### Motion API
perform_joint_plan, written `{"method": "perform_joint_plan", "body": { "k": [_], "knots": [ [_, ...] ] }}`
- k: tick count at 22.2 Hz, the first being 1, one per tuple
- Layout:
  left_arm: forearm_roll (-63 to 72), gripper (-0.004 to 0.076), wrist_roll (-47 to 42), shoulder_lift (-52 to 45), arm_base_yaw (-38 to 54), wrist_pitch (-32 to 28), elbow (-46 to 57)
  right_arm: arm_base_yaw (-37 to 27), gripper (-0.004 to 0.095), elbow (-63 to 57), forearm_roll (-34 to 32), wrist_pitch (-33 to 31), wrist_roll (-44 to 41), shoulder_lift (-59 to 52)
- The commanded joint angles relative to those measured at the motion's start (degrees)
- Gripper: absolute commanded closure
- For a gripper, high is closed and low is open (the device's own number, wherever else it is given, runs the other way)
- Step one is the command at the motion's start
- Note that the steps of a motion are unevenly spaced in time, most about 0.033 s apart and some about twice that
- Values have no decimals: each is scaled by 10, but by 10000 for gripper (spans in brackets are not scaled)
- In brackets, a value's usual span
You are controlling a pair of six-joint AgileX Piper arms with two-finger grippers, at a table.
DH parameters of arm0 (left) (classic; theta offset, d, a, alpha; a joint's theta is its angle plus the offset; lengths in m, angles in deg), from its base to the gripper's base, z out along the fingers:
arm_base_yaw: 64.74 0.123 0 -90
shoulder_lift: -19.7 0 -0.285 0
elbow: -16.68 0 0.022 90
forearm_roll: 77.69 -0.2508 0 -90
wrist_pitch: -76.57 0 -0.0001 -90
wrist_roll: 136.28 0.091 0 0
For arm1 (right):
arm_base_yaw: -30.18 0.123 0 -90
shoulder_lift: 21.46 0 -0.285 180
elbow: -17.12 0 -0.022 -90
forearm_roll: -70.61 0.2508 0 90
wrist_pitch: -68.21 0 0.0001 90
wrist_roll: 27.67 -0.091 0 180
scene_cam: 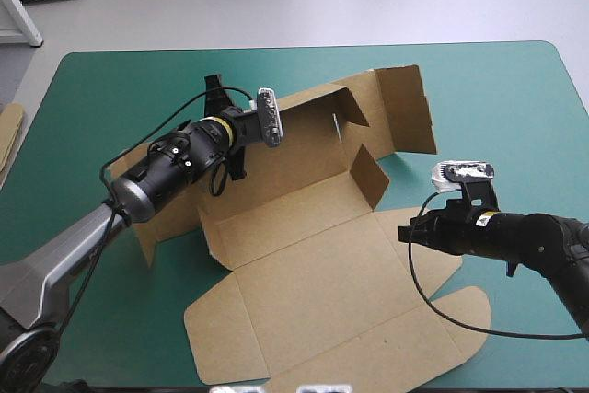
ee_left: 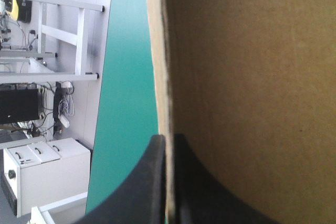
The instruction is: Fold the box
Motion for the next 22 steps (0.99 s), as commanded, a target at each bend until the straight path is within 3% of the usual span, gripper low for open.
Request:
{"method": "perform_joint_plan", "body": {
  "k": [1,7,10,17,22],
  "knots": [
    [-26,733,-7,-38,7,-13,-13,-3,908,19,15,18,5,-6],
    [-94,733,-21,-42,27,-80,34,-3,908,30,15,18,7,-6],
    [-197,733,-111,-47,26,-95,34,-3,908,35,15,13,7,-6],
    [-117,732,-94,-82,-6,-71,48,-3,908,35,15,7,5,-6],
    [-121,733,-89,-82,-9,-100,95,-3,907,35,15,2,4,-6]
  ]
}}
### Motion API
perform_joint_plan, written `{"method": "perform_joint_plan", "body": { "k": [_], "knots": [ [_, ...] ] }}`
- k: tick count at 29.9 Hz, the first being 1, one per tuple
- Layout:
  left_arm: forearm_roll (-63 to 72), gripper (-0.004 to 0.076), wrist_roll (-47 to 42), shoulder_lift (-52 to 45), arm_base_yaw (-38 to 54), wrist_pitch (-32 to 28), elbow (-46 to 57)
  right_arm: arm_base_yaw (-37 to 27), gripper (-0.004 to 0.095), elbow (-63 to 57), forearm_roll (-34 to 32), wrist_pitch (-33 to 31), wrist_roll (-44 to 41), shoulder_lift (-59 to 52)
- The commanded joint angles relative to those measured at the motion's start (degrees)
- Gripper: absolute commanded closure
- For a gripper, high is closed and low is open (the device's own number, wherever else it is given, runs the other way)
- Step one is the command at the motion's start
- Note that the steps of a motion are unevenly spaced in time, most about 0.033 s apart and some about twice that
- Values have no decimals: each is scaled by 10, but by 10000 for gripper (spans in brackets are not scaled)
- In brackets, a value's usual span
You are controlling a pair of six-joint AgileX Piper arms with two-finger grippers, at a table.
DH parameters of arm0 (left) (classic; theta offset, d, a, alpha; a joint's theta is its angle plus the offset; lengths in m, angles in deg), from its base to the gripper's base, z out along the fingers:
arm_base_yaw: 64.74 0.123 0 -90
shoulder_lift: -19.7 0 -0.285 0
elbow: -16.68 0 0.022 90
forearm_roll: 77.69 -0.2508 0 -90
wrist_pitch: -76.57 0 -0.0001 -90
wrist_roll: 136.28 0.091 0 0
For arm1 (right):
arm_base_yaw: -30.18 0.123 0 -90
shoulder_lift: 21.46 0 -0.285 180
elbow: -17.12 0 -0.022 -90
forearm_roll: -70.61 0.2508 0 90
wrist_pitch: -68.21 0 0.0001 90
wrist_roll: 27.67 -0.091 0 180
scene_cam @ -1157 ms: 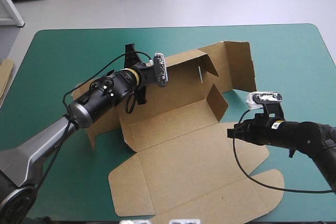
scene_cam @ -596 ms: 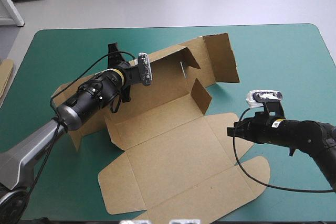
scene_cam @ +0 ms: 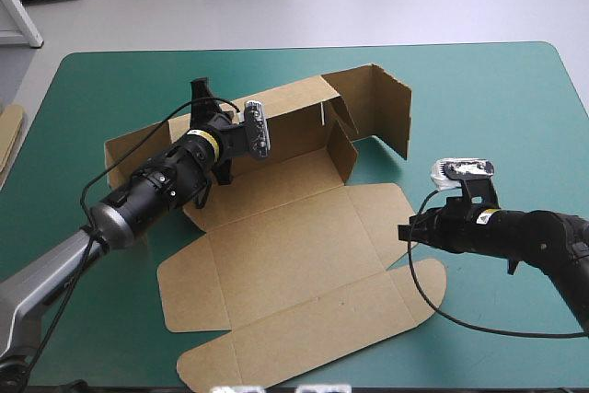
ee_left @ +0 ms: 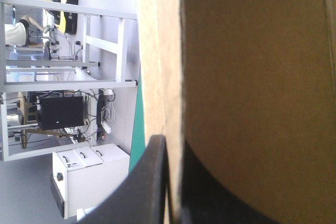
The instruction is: Fold the box
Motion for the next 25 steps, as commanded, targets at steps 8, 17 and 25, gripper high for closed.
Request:
{"method": "perform_joint_plan", "body": {
  "k": [8,17,25],
  "knots": [
    [23,733,-22,-22,-10,-25,6,-3,908,22,32,41,12,0],
    [25,732,-31,-19,-10,-27,12,-3,908,162,38,24,41,126],
    [23,733,-31,-11,-10,-13,12,-3,908,416,39,-84,30,267]
  ]
}}
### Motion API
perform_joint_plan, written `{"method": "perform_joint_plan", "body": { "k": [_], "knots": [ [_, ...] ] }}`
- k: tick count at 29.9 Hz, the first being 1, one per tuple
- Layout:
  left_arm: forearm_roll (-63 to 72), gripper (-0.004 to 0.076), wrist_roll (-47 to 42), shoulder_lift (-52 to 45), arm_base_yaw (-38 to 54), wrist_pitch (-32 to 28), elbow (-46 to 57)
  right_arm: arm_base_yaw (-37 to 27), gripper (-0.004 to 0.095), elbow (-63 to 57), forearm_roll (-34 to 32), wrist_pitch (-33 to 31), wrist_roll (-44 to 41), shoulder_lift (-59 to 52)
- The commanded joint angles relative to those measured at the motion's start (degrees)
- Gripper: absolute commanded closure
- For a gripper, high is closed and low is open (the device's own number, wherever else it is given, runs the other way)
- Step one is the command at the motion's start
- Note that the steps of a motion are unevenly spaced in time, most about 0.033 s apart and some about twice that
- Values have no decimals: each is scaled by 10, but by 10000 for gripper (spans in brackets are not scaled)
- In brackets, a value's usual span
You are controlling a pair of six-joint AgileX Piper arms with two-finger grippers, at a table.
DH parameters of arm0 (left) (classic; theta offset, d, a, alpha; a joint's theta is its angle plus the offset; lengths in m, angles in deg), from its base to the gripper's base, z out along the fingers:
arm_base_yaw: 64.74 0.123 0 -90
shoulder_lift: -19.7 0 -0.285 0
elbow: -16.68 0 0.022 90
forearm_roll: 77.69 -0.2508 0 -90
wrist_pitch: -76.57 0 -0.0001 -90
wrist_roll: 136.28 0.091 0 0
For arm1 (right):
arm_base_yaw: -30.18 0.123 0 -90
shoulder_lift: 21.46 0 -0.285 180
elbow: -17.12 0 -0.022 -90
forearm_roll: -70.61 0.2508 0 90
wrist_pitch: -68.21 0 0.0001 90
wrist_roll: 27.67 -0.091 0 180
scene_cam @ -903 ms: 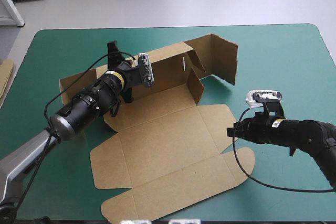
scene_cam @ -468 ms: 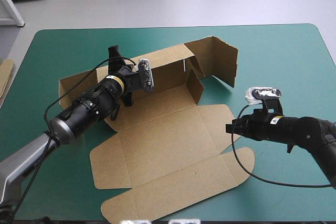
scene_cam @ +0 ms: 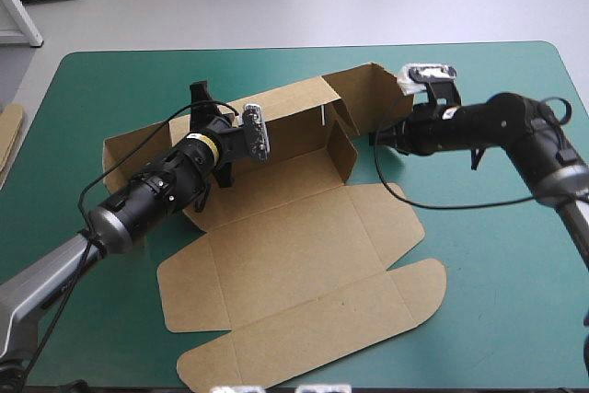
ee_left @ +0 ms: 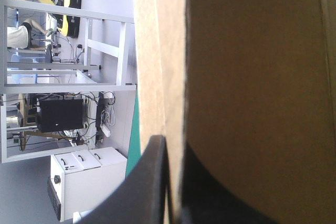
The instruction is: Fold the box
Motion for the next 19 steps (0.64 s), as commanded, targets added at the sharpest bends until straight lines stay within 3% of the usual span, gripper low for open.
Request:
{"method": "perform_joint_plan", "body": {
  "k": [1,8,19],
  "knots": [
    [27,733,-14,-5,-8,2,-6,-3,908,130,18,-30,-7,41],
    [31,733,-14,-5,-8,10,-6,-3,908,342,16,-89,-36,162],
    [51,733,-13,-5,-8,6,-6,-4,908,550,2,-105,-74,317]
  ]
}}
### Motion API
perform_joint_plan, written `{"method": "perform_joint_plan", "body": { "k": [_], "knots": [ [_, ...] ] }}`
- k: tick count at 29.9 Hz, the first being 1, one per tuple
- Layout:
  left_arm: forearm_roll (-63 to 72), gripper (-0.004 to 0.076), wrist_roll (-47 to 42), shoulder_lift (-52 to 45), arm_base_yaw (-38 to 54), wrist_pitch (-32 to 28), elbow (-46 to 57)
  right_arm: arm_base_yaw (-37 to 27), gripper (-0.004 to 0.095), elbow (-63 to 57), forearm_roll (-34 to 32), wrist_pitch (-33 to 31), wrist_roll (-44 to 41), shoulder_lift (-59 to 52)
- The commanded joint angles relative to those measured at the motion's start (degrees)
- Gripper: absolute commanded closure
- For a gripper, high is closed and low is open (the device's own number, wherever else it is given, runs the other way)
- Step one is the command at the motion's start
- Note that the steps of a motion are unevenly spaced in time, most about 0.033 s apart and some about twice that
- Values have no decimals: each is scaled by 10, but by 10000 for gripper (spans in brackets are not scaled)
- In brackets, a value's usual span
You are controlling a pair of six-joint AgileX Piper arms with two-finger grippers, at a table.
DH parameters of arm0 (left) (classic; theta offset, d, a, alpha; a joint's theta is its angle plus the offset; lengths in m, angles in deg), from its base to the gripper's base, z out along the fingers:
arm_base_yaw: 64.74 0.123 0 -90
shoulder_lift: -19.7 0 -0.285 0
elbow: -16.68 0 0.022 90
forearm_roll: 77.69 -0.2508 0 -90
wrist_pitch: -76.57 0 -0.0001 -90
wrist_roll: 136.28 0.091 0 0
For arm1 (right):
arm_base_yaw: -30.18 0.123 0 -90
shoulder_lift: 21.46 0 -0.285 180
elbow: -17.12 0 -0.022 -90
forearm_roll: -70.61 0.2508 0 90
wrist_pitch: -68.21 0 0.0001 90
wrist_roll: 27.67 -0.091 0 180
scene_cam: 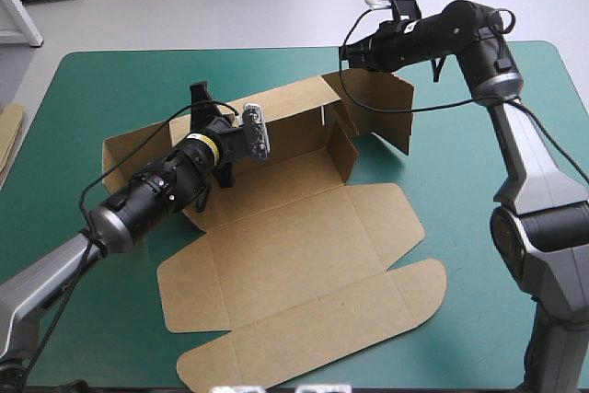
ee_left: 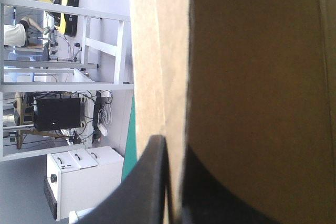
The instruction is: Fold the box
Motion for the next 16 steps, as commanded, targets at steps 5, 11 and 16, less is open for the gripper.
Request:
{"method": "perform_joint_plan", "body": {
  "k": [5,11,16],
  "knots": [
    [45,732,-13,-8,-8,2,-6,-9,908,121,12,26,-20,54],
    [45,733,-13,-8,-8,-1,-6,-23,908,160,13,28,-27,89],
    [45,732,-14,-8,-8,-1,-6,-33,908,161,12,12,-27,92]
  ]
}}
